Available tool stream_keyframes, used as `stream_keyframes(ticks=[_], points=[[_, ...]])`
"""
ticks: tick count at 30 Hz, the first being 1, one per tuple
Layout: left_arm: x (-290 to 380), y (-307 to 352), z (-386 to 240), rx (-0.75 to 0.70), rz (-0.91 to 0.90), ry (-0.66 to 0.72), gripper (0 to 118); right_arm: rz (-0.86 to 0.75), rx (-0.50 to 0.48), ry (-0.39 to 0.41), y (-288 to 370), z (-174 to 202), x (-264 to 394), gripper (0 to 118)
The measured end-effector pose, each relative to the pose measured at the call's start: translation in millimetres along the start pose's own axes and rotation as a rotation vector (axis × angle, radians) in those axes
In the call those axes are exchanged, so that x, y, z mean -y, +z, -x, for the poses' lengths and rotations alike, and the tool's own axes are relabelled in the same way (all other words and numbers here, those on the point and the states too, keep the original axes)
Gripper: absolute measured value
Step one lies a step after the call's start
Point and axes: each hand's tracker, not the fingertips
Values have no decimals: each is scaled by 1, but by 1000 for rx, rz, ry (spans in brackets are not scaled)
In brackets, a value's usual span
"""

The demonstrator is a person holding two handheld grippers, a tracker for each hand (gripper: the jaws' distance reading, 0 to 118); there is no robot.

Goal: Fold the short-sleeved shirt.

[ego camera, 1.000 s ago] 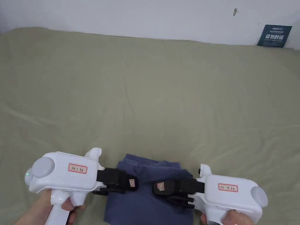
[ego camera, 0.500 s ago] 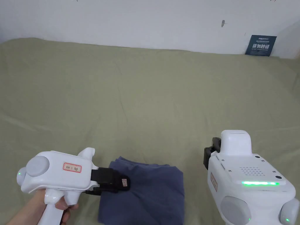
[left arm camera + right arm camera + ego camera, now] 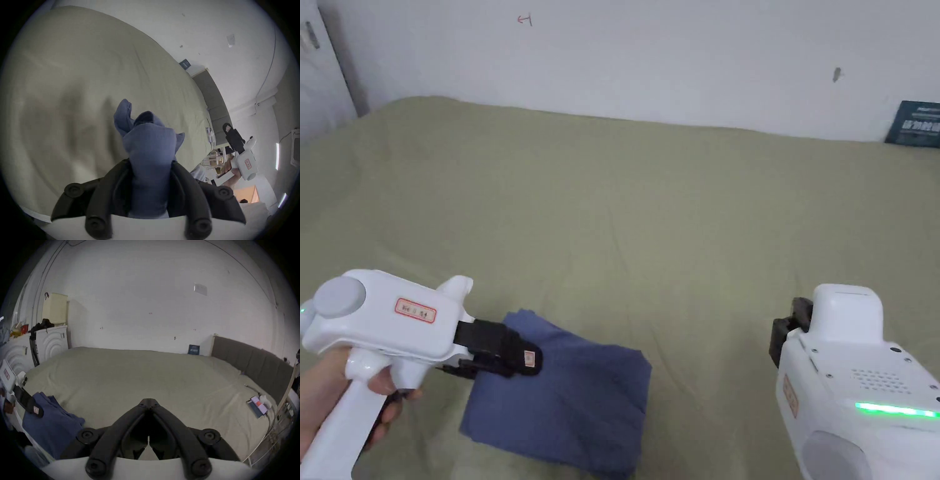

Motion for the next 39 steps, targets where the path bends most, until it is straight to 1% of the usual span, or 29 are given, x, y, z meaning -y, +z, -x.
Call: stream_keyframes(ticks=[1,2,5,8,12,16,18,20,24,29,30,32,33,34,35,36,37,39], points=[[-4,11,10,-11,-8,9,32,22,-34,-35,-3,4,-3,0],[-8,24,22,-31,-17,25,32,26,-49,-43,-5,9,-6,0],[-23,61,55,-60,-38,37,32,0,-45,6,-14,34,-12,0],[-42,94,89,-98,-48,36,32,6,-73,-4,-27,61,-18,0],[-63,129,124,-141,-30,25,32,-11,-104,32,-40,103,-24,0],[-81,157,156,-177,-10,32,32,-4,-156,30,-54,144,-27,0],[-87,170,172,-203,-18,57,32,-4,-185,33,-58,163,-26,0],[-92,183,185,-231,-30,72,32,1,-223,31,-60,182,-25,0],[-89,197,193,-275,-56,97,32,8,-262,38,-63,216,-21,0],[-89,202,201,-312,-65,103,32,8,-289,29,-65,244,-23,0],[-87,202,203,-305,-67,104,36,8,-295,24,-65,247,-23,0],[-84,200,199,-309,-64,88,58,7,-293,29,-66,251,-23,0],[-83,198,195,-315,-62,82,64,7,-295,28,-66,251,-23,0],[-84,198,193,-335,-63,79,64,11,-302,28,-66,251,-22,0],[-83,199,192,-341,-80,82,85,13,-305,28,-66,251,-22,0],[-85,206,198,-346,-91,82,110,15,-304,29,-65,251,-21,0],[-84,207,196,-355,-113,81,118,16,-309,30,-64,249,-20,0],[-83,212,187,-365,-172,72,118,20,-308,37,-63,246,-20,0]])
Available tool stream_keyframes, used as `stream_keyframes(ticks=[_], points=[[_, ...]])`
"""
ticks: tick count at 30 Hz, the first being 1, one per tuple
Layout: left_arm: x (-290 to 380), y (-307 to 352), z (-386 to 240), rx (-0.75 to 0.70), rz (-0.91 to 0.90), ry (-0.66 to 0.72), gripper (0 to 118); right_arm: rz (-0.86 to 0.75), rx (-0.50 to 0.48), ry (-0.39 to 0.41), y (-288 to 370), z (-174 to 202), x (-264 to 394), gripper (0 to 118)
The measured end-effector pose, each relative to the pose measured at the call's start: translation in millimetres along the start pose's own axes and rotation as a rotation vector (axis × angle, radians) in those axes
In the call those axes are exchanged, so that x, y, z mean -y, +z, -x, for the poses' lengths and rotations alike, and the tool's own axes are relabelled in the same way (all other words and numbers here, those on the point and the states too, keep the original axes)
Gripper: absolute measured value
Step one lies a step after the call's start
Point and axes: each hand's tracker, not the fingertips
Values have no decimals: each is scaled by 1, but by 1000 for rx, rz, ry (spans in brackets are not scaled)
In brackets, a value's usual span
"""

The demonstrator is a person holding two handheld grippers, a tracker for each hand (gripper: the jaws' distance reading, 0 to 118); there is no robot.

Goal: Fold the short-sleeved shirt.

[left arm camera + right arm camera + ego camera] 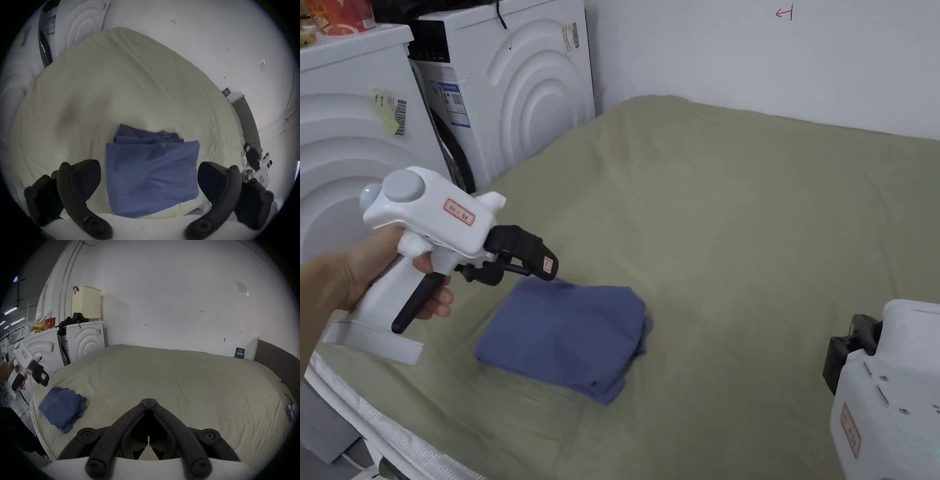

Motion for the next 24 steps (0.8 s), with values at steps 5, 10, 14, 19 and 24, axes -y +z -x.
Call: stream_keyframes(ticks=[5,10,14,19,24], points=[[4,17,-31,7,-90,-37,103,-6,4,-13,14,-20,-6,0],[29,10,-121,54,-274,-143,0,-36,22,-32,42,-65,-16,0],[55,-19,-216,242,-332,-153,0,-58,68,-34,73,-119,-24,0],[98,-53,-355,202,-486,-246,0,-76,121,-11,118,-195,-34,0],[145,-79,-465,-20,-718,-366,0,-102,200,-13,156,-265,-41,0]])
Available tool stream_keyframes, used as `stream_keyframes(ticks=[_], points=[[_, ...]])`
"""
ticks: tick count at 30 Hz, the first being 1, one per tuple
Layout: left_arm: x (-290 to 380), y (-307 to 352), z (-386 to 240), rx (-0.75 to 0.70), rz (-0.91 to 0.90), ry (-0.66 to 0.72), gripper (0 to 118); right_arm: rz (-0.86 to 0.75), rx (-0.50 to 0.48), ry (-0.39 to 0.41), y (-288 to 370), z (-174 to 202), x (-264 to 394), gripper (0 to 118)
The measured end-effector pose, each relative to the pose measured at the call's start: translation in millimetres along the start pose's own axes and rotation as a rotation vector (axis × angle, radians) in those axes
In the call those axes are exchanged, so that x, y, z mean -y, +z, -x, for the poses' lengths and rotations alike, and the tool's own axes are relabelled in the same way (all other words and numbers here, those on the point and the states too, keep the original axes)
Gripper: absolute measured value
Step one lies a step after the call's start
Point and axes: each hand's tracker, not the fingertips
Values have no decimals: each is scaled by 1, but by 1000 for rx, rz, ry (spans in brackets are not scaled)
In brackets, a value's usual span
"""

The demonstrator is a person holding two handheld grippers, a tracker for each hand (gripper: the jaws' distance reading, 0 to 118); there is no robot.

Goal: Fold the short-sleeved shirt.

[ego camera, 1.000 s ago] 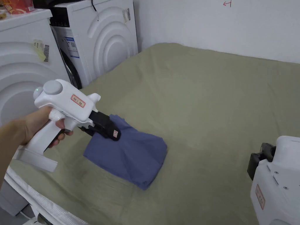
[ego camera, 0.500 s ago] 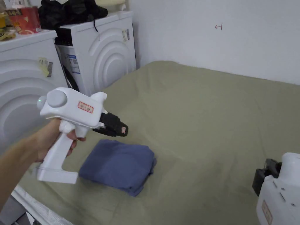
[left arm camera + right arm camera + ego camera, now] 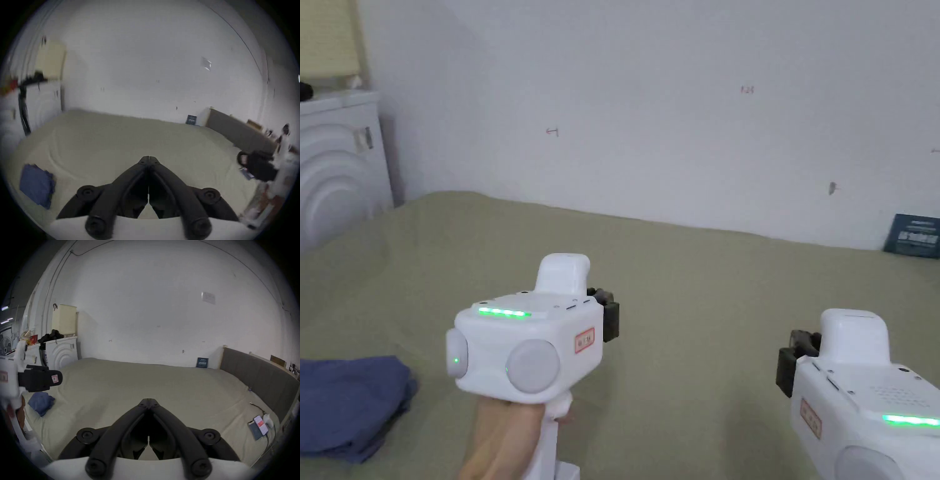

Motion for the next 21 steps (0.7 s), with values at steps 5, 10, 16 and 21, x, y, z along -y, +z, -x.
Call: stream_keyframes(ticks=[5,10,16,21], points=[[12,8,-74,-113,-71,-91,0,-30,66,48,13,-37,5,0],[15,21,-90,-89,-111,-85,0,-73,96,28,28,-45,10,0],[6,39,-95,-95,-134,-155,0,-120,104,-2,38,-42,4,0],[4,40,-90,-105,-133,-148,2,-129,100,2,39,-36,0,0]])
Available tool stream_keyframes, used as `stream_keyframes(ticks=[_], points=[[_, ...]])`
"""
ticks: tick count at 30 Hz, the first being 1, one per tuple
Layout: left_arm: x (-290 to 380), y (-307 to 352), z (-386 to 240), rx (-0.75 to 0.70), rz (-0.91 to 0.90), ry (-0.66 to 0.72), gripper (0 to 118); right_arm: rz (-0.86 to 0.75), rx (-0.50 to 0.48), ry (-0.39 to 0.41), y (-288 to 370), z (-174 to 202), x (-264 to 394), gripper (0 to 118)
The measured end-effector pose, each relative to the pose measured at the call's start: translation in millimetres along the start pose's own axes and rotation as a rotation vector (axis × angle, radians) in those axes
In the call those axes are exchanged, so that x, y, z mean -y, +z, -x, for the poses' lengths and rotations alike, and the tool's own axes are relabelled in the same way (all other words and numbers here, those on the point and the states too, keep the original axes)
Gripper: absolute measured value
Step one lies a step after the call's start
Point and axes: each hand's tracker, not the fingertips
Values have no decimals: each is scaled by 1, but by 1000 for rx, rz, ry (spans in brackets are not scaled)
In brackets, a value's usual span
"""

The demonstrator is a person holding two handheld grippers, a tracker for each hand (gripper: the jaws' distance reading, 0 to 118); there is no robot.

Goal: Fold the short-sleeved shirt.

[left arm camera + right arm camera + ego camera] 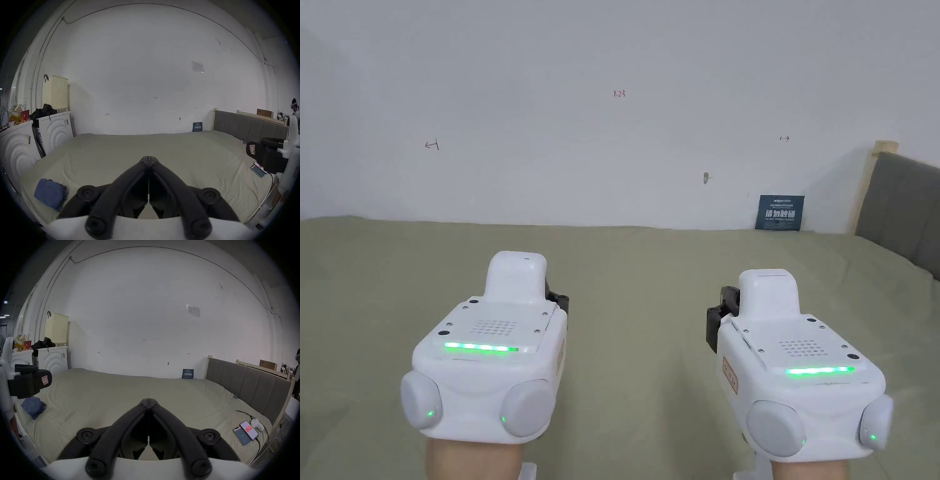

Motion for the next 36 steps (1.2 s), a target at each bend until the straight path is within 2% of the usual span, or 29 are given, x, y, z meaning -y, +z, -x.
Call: stream_keyframes(ticks=[2,3,4,5,6,7,9,10,11,12,16,18,20,22,24,28,31,36], points=[[0,1,0,-4,-2,1,10,-3,2,-1,0,1,0,0],[0,1,0,-4,0,-1,30,-4,5,3,-1,1,0,7],[-1,0,2,0,1,-2,62,-7,12,9,-1,1,0,31],[-1,0,2,-7,3,-5,104,-12,18,13,-1,1,-1,72],[-2,-1,2,-38,3,-7,118,-19,39,17,-1,2,-2,118],[-1,-2,3,-44,-4,-2,116,-26,59,10,-1,1,-4,114],[-2,-4,8,-47,-67,0,118,-35,64,-23,4,-2,-2,116],[-3,-8,11,-49,-16,4,118,-84,73,-15,16,-1,5,116],[-5,-13,13,-36,7,6,118,-57,67,-7,10,-6,-3,118],[-4,-4,15,-39,0,8,118,-42,41,-5,12,-7,-2,118],[-5,3,13,-67,-25,18,118,-67,48,-1,4,-3,-13,118],[-8,6,12,-51,-30,53,118,-66,41,2,6,-3,-12,118],[-11,5,14,-63,-27,150,118,-56,41,8,5,0,-12,118],[-16,5,20,15,61,191,118,-50,42,-3,7,-3,-11,118],[-17,4,25,78,68,208,118,-24,28,-16,1,-5,-10,118],[-22,6,25,80,69,191,118,-19,39,-9,2,-5,-10,118],[-25,6,23,48,147,211,118,-11,34,-2,2,-5,-12,118],[-24,9,24,44,108,171,118,-6,34,-3,0,-3,-13,118]])
